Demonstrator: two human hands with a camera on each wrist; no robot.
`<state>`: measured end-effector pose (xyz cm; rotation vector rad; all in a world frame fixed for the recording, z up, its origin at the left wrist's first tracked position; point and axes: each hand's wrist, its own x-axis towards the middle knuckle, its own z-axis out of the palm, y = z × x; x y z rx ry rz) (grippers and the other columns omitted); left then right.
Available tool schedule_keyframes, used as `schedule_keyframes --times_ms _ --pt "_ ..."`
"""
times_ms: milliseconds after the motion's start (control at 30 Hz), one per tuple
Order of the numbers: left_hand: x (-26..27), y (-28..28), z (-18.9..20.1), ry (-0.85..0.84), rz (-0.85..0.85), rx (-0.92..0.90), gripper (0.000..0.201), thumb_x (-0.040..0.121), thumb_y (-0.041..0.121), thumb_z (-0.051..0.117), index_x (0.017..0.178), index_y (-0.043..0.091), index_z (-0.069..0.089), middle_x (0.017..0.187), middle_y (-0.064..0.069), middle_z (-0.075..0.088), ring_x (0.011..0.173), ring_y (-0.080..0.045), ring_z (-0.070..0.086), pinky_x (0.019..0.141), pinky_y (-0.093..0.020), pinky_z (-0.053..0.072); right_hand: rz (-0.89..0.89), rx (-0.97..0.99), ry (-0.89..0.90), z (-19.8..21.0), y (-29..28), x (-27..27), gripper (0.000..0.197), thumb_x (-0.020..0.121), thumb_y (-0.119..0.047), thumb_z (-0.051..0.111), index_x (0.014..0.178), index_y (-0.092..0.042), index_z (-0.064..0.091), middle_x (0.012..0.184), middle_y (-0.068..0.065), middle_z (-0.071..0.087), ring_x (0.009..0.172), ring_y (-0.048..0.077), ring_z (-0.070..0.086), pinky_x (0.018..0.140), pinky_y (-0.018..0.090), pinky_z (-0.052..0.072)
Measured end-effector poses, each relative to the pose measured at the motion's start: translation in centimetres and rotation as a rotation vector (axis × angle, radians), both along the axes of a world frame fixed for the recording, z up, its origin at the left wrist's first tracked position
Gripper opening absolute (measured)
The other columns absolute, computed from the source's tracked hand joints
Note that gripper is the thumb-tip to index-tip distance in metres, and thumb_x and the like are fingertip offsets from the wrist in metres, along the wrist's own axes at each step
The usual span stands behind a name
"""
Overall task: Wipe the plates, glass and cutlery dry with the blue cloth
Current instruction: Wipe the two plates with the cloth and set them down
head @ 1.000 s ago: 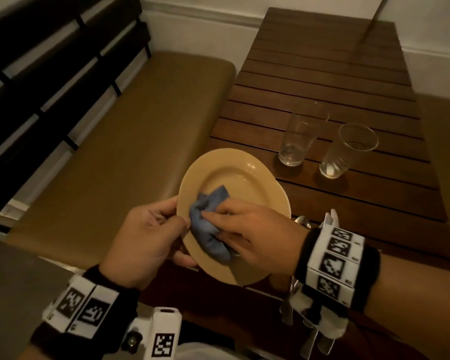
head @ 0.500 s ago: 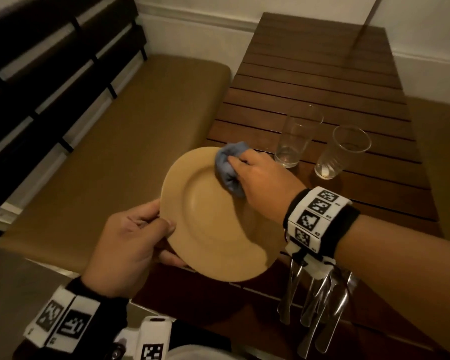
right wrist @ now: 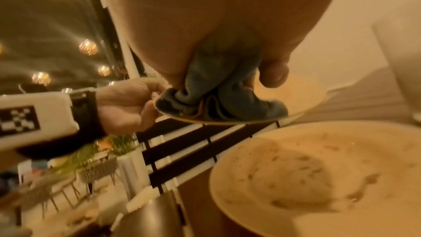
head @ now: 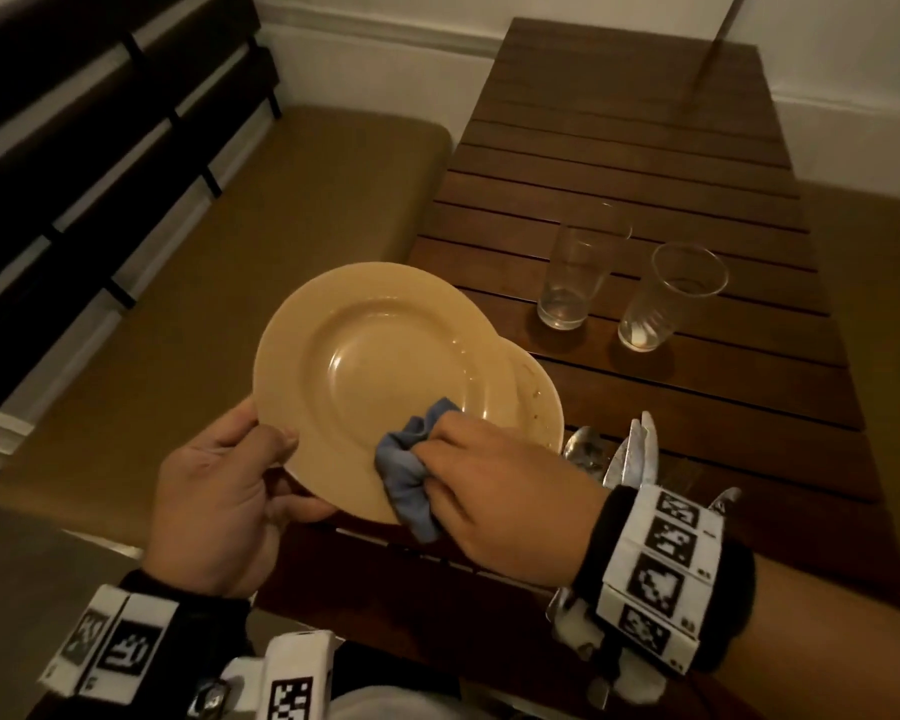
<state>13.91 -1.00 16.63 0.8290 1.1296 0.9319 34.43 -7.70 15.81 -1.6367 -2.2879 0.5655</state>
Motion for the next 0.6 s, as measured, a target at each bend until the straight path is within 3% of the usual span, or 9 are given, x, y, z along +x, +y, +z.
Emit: schedule_keyframes --times_ms 100,200,300,367,433,500,567,600 --pt "-0.7 -0.2 0.0 -0.005 -0.002 -0.038 0.045 0.096 0.001 0.048 0.089 0.031 0.081 0.089 -0.013 0.072 0.061 -0.023 0.06 0.038 -0.024 0.055 -0.086 -0.036 -0.213 -0.2 0.1 2.5 0.03 0.093 -0.026 0.039 0.104 -0.013 0.063 0.101 0.008 0.056 0.087 0.028 0.055 0.067 0.039 0.041" --pt "-0.9 -0.6 -0.5 0.0 -0.026 -0.041 0.035 0.095 -0.003 0.047 0.105 0.015 0.077 0.091 -0.018 0.064 0.062 -0.028 0.047 0.035 -0.025 0.053 -0.05 0.033 -0.378 0.2 1.6 4.6 0.023 0.092 -0.029 0.046 0.109 -0.02 0.059 0.107 0.001 0.054 0.094 0.022 0.055 0.066 0.033 0.031" --pt "-0.4 -1.2 -0.8 -0.007 -0.051 -0.039 0.038 0.095 -0.004 0.048 0.098 0.017 0.079 0.087 -0.019 0.061 0.061 -0.029 0.045 0.037 -0.026 0.054 -0.08 0.106 -0.447 1.0 4.1 5.6 0.025 0.093 -0.029 0.046 0.116 -0.024 0.055 0.112 -0.001 0.052 0.096 0.02 0.051 0.067 0.033 0.031" --pt "0.1 -1.4 -0.6 -0.032 -0.037 -0.035 0.038 0.095 -0.003 0.048 0.095 0.019 0.08 0.083 -0.017 0.063 0.053 -0.022 0.05 0.038 -0.026 0.055 -0.096 0.126 -0.462 0.8 5.2 5.5 0.024 0.094 -0.028 0.049 0.117 -0.024 0.055 0.113 0.001 0.052 0.096 0.021 0.05 0.067 0.033 0.031" --pt "0.3 -1.5 -0.4 -0.045 0.006 -0.025 0.034 0.096 -0.002 0.048 0.105 0.016 0.076 0.08 -0.011 0.068 0.047 -0.015 0.055 0.038 -0.025 0.055 -0.096 0.12 -0.426 0.2 5.6 5.2 0.024 0.094 -0.028 0.049 0.116 -0.024 0.058 0.114 0.0 0.051 0.1 0.021 0.05 0.069 0.033 0.03" --pt "0.4 -1.4 -0.3 -0.055 0.048 -0.021 0.032 0.096 -0.001 0.049 0.111 0.016 0.072 0.081 -0.009 0.072 0.049 -0.013 0.059 0.038 -0.025 0.056 -0.084 0.113 -0.317 -0.3 4.7 4.2 0.021 0.094 -0.026 0.048 0.104 -0.018 0.065 0.107 0.002 0.057 0.101 0.023 0.053 0.071 0.031 0.029" --pt "0.6 -1.4 -0.5 -0.05 0.07 -0.022 0.033 0.097 0.0 0.049 0.109 0.019 0.073 0.081 -0.007 0.075 0.052 -0.015 0.065 0.04 -0.027 0.057 -0.021 0.085 -0.222 -0.9 3.6 2.7 0.031 0.096 -0.019 0.04 0.093 -0.007 0.069 0.097 0.008 0.063 0.099 0.026 0.055 0.079 0.029 0.032" --pt "0.7 -1.3 -0.7 -0.035 0.069 -0.021 0.033 0.097 0.0 0.049 0.106 0.021 0.073 0.08 -0.006 0.076 0.053 -0.016 0.067 0.042 -0.028 0.058 -0.006 0.016 -0.157 -1.4 2.9 1.9 0.032 0.098 -0.016 0.038 0.097 -0.003 0.068 0.099 0.011 0.063 0.102 0.026 0.054 0.087 0.028 0.034"
